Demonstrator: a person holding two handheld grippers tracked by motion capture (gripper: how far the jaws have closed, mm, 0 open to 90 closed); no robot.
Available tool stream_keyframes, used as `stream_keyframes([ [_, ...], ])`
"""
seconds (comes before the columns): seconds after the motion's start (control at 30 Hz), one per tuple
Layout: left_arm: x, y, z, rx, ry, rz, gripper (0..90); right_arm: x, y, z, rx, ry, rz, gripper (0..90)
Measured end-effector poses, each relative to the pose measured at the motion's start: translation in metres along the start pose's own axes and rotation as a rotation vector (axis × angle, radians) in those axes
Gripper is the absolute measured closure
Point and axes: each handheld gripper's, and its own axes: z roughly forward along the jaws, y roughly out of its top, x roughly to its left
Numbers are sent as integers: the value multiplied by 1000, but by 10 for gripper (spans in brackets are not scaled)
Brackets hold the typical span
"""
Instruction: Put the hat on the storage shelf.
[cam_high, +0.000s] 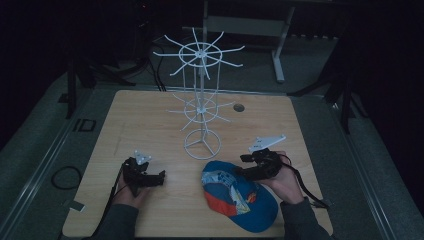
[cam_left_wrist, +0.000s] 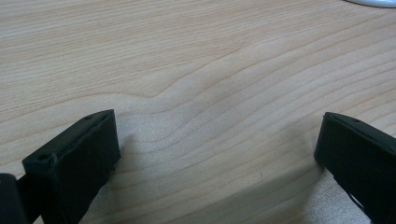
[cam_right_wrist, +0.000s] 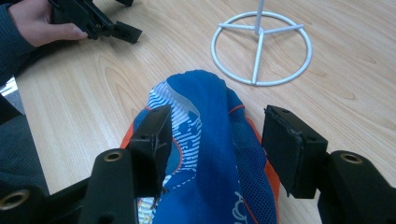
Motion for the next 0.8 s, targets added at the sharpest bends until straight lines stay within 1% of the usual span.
stream_keyframes([
  [0.2, 0, 0, 0, 0, 0, 0, 0, 0, 0, 3, 5, 0, -3, 424],
  [0.8, 0, 0, 0, -1, 0, -1, 1, 1, 1, 17, 41, -4, -10, 423],
])
